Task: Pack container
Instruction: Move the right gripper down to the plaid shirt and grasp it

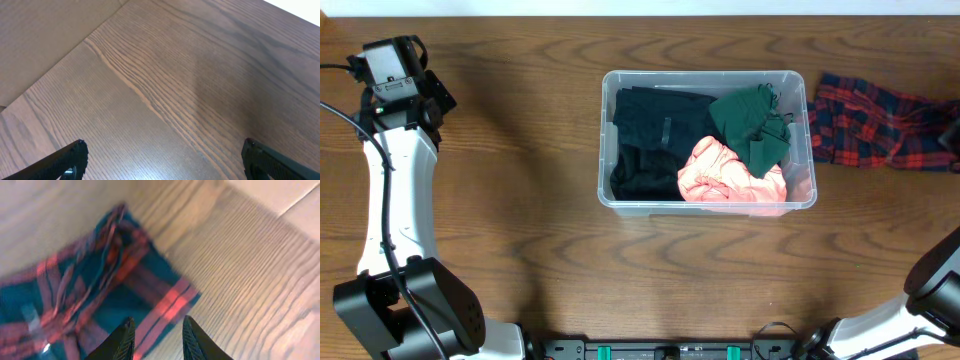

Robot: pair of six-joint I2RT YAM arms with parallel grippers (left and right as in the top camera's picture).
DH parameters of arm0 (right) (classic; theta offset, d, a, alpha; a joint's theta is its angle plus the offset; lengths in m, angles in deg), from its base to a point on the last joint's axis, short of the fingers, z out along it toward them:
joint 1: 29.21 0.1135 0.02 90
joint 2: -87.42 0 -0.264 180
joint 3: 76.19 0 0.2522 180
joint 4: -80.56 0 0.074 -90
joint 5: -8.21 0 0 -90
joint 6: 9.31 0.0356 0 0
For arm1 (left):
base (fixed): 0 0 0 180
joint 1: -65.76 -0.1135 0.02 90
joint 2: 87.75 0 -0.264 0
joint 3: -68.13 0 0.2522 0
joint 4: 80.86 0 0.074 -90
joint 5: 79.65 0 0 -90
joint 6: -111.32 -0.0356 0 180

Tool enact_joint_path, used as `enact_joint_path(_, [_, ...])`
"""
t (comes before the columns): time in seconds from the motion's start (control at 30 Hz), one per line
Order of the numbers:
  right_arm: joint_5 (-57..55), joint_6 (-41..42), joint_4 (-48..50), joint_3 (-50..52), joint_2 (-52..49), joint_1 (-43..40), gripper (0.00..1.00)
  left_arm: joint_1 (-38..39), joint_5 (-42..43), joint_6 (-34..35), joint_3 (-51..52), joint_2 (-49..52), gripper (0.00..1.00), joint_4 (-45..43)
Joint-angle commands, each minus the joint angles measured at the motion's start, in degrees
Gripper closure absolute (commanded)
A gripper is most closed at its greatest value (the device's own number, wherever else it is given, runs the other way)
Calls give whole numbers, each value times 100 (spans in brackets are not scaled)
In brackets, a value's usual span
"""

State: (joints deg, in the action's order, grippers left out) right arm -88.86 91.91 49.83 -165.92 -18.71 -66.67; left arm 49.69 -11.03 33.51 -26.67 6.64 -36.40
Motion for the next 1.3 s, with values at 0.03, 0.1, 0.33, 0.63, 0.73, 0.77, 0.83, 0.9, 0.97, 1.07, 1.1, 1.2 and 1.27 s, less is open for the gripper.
enact_joint_path(0.03, [46,-122,321,7,-39,-269,65,-13,-76,-4,-31,-42,2,13])
enact_joint_path(0.1, [48,-205,501,7,-50,-350,62,-13,-76,-7,-31,-42,2,13])
enact_joint_path(0.33, [1051,-503,1235,7,-87,-590,59,-13,-76,-4,-31,-42,2,13])
enact_joint_path(0.63, [1912,-774,1615,7,-232,-754,39,-13,-76,-4,-31,-42,2,13])
enact_joint_path(0.73, [1919,-769,1720,7,-450,-752,24,-13,-76,-4,-31,-42,2,13])
enact_joint_path(0.77, [1919,-769,1740,7,-505,-752,19,-13,-76,-4,-31,-42,2,13])
enact_joint_path(0.83, [1939,-772,1801,4,-713,-763,9,-13,-76,-4,-31,-42,2,13])
enact_joint_path(0.9, [1976,-822,1851,4,-885,-780,1,-13,-76,-4,-31,-42,2,13])
enact_joint_path(0.97, [2234,-960,1906,-4,-1067,-822,1,-13,-76,-4,-31,-42,2,13])
enact_joint_path(1.07, [2623,-981,2041,-17,-1351,-922,1,-13,-76,-4,-31,-42,2,13])
enact_joint_path(1.1, [2712,-984,2105,-22,-1445,-953,1,-13,-76,-4,-31,-42,2,13])
enact_joint_path(1.2, [2885,-1008,2153,-85,-1722,-1032,1,-13,-76,-4,-31,-42,2,13])
enact_joint_path(1.27, [3086,-1086,2153,-142,-1902,-1064,1,-13,-76,-4,-31,-42,2,13])
